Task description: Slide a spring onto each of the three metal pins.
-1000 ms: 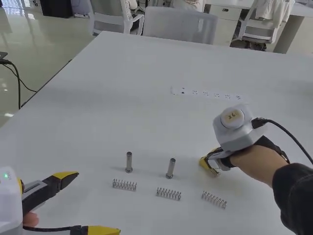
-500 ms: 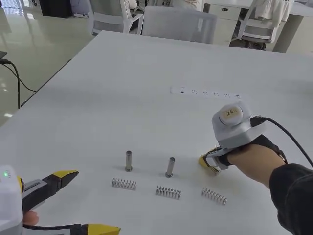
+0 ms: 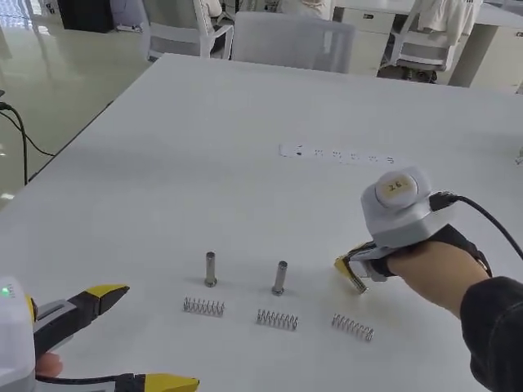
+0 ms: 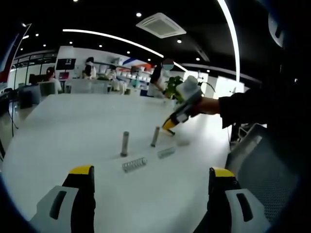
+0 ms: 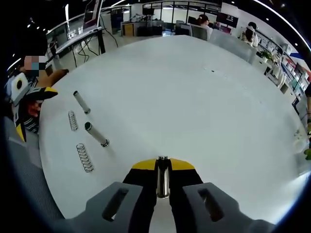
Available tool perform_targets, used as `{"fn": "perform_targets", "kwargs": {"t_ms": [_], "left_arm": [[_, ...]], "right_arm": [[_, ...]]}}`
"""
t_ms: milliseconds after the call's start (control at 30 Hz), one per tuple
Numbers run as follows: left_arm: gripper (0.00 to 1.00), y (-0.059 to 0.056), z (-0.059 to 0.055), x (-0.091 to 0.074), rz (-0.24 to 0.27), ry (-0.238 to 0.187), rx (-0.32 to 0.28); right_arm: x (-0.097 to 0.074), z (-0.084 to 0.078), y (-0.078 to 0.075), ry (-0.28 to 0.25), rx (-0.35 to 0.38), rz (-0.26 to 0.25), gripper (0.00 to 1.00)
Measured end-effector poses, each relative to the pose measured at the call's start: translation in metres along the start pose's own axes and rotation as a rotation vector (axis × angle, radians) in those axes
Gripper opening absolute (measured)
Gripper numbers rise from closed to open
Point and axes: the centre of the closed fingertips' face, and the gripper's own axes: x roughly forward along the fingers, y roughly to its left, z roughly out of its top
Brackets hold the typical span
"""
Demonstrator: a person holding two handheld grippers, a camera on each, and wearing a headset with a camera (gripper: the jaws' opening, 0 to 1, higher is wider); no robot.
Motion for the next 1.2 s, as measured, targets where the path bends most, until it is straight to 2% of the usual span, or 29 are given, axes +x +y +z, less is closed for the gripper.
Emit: {"fn": "perform_targets", "kwargs": {"t_ms": [667, 1200], "left_arm": [[0.94, -0.004, 0.005, 0.002, -0.011, -0.004, 0.014], [0.94, -0.008, 0.005, 0.003, -0.022, 0.001, 0.023]], "right_arm": [[-0.024, 0.001, 0.011, -0.05, -0.005, 0.001, 0.05], [-0.036, -0.012, 0.014, -0.072, 0.045, -0.005, 0.05]]}}
